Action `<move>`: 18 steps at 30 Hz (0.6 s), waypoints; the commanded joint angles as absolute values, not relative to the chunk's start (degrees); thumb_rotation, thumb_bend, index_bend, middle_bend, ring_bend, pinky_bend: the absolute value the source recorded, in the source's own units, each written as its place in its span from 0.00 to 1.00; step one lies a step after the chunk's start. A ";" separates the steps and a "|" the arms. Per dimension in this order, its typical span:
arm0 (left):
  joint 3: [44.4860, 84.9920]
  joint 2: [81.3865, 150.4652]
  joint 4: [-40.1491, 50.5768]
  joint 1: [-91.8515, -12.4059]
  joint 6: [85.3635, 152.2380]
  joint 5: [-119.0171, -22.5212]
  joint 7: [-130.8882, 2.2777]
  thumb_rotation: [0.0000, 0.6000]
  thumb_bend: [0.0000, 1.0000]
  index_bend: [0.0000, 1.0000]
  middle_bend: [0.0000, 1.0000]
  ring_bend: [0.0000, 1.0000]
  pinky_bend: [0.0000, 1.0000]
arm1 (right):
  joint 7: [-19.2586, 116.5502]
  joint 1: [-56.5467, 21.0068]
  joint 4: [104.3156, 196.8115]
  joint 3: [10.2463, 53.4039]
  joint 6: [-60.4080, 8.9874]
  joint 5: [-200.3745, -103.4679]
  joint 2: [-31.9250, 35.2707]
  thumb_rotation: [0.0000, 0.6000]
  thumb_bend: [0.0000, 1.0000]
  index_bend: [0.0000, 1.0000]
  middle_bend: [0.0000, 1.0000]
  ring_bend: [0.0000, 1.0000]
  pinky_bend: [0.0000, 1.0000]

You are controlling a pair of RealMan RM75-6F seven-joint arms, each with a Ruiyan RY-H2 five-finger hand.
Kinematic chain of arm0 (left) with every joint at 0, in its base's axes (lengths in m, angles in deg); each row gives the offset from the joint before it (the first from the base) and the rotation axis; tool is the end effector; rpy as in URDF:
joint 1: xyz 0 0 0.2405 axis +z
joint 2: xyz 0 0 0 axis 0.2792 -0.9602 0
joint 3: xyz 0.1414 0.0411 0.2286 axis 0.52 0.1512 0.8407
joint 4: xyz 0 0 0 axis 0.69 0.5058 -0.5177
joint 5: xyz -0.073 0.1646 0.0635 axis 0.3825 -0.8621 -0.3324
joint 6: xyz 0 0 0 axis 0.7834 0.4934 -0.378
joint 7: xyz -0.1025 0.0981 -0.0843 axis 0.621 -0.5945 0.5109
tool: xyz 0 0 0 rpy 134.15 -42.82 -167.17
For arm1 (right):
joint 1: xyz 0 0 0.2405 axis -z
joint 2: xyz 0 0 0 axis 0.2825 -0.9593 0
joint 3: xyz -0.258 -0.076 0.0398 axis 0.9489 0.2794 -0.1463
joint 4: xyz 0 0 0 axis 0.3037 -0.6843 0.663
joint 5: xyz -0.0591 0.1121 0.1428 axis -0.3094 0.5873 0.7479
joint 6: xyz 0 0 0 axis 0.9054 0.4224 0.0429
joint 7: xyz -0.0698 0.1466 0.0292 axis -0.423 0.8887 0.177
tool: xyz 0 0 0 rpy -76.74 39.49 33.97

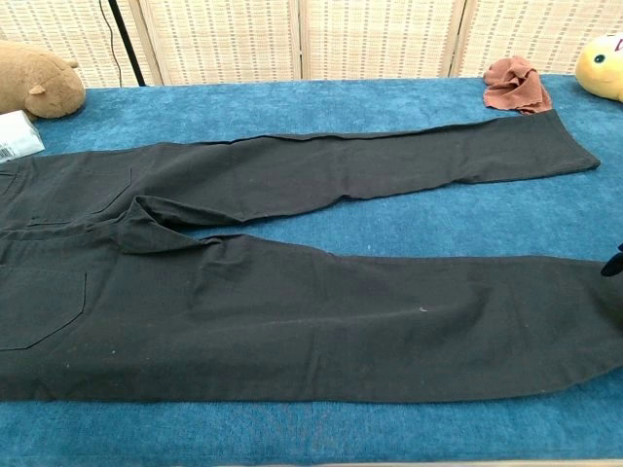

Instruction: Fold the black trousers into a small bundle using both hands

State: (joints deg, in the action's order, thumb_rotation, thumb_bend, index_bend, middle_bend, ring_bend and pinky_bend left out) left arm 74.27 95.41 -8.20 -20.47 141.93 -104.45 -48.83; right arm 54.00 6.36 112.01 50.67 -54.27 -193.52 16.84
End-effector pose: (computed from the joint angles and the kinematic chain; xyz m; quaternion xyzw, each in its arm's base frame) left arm -0.3220 0.1841 0.1857 -0.6179 -0.4115 -0.4310 0.5129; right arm -0.3392 -0.1992 0.0212 0.7741 -0.2109 0.3748 0.4646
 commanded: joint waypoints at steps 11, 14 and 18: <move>77.79 109.46 16.99 -21.07 147.96 -113.97 -45.76 1.00 0.00 0.00 0.04 0.02 0.13 | 53.81 6.21 113.79 50.29 -54.81 -192.97 16.70 1.00 0.51 0.59 0.30 0.20 0.35; 79.33 112.43 21.60 -21.05 147.62 -115.15 -44.74 1.00 0.00 0.00 0.04 0.02 0.13 | 53.65 6.14 114.17 50.36 -54.62 -192.94 16.67 1.00 0.51 0.59 0.30 0.20 0.35; 81.28 115.57 25.59 -21.33 146.30 -116.42 -43.95 1.00 0.00 0.00 0.04 0.02 0.13 | 53.51 6.12 114.58 50.31 -54.51 -192.78 16.54 1.00 0.51 0.59 0.30 0.20 0.35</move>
State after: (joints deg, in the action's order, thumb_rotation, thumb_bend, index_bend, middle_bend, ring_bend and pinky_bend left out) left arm 80.11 114.05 23.99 -21.20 146.89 -115.49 -44.64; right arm 53.52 6.12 114.58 50.32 -54.52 -192.78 16.54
